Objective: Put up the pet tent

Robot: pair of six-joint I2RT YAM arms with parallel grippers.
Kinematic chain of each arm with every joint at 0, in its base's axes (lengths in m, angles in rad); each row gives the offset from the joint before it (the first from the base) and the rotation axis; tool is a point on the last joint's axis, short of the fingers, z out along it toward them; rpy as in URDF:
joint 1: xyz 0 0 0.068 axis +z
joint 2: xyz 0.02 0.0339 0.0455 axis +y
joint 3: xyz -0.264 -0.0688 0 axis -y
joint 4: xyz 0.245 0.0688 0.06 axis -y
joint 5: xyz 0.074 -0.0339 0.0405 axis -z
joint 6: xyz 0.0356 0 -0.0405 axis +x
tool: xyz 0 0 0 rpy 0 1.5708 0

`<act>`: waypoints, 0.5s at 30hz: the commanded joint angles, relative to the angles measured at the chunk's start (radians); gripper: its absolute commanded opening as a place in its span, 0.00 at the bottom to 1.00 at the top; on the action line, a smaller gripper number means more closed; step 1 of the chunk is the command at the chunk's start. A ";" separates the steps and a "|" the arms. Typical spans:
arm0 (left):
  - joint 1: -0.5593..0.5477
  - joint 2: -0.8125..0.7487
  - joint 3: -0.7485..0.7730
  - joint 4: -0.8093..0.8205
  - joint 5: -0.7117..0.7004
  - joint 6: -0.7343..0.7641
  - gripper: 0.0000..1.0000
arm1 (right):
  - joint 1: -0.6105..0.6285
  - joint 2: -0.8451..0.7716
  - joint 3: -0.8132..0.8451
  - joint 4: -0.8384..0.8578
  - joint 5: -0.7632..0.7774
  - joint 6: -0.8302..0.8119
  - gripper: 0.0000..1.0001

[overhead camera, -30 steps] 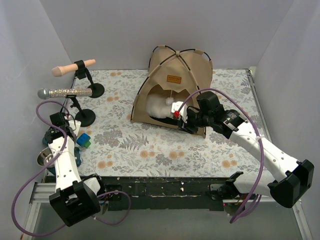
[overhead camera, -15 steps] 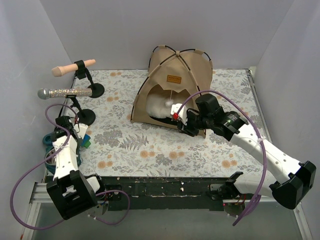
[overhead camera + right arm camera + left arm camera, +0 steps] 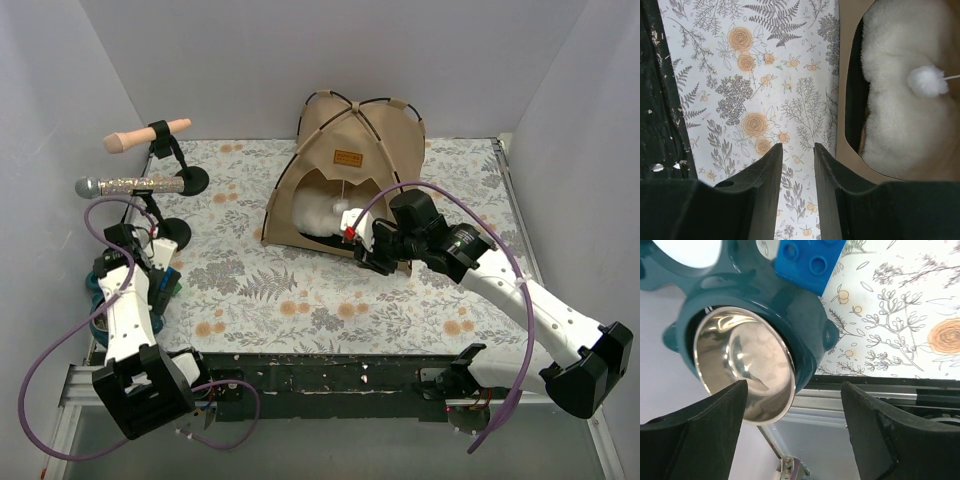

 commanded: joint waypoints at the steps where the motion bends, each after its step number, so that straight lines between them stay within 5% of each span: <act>1: 0.006 -0.018 0.133 -0.156 0.103 -0.018 0.71 | 0.014 0.007 0.034 0.008 0.002 0.010 0.40; 6: 0.006 -0.014 0.158 -0.242 0.050 -0.015 0.46 | 0.020 0.018 0.045 0.007 0.005 0.010 0.40; 10: 0.006 -0.017 0.110 -0.164 -0.027 0.003 0.31 | 0.026 0.019 0.043 0.002 0.002 0.011 0.40; 15: 0.021 0.023 0.056 -0.063 -0.075 0.025 0.21 | 0.032 0.019 0.051 -0.005 0.018 0.011 0.40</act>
